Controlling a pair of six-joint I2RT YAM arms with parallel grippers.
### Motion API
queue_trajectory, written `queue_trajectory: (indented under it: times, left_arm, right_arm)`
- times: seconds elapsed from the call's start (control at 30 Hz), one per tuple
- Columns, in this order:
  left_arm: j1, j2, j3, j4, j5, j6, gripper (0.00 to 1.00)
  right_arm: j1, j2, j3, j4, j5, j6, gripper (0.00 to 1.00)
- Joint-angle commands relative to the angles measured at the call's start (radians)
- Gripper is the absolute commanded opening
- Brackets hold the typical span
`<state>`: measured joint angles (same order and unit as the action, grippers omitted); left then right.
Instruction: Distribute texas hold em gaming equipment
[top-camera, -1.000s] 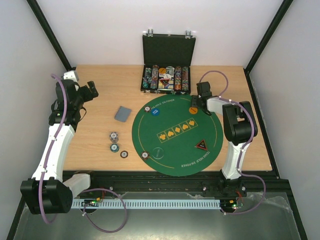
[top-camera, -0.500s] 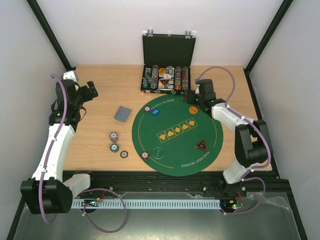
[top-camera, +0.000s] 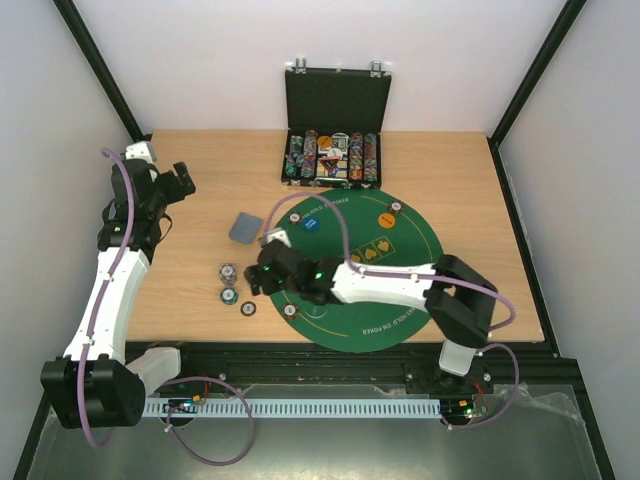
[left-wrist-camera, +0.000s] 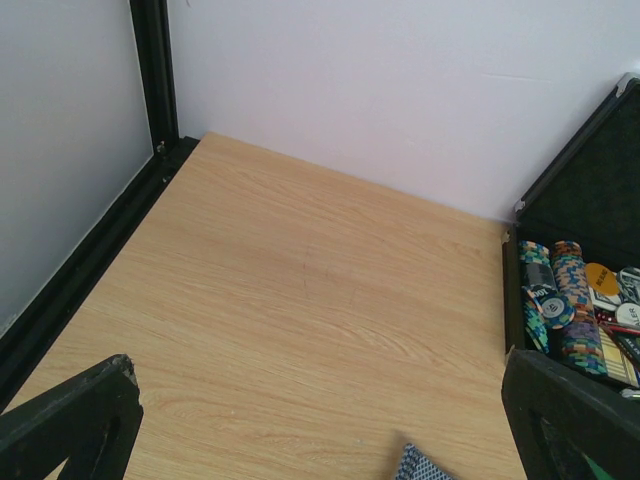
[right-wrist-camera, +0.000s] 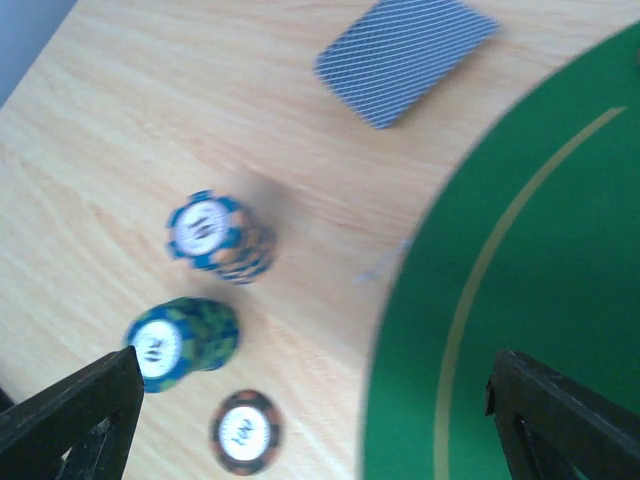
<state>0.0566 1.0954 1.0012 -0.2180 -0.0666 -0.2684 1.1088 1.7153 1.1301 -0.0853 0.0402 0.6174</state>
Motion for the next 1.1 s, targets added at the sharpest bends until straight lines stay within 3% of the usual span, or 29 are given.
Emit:
queue_trajectory:
  times: [0.0, 0.23, 0.7, 1.07]
  left_arm:
    - [0.003, -0.01, 0.0, 0.008, -0.014, 0.016, 1.0]
    - [0.003, -0.016, -0.001, 0.009, -0.01, 0.013, 1.0]
    - [0.003, -0.022, -0.001, 0.009, -0.013, 0.012, 1.0]
    - [0.003, -0.023, -0.001, 0.009, -0.015, 0.014, 0.99]
  right_arm:
    - [0.114, 0.113, 0.145, -0.109, 0.146, 0.063, 0.93]
    - [0.214, 0.294, 0.323, -0.207, 0.16, 0.037, 0.91]
    - [0.235, 0.51, 0.569, -0.338, 0.194, 0.022, 0.84]
    - [0.235, 0.576, 0.65, -0.373, 0.197, -0.007, 0.63]
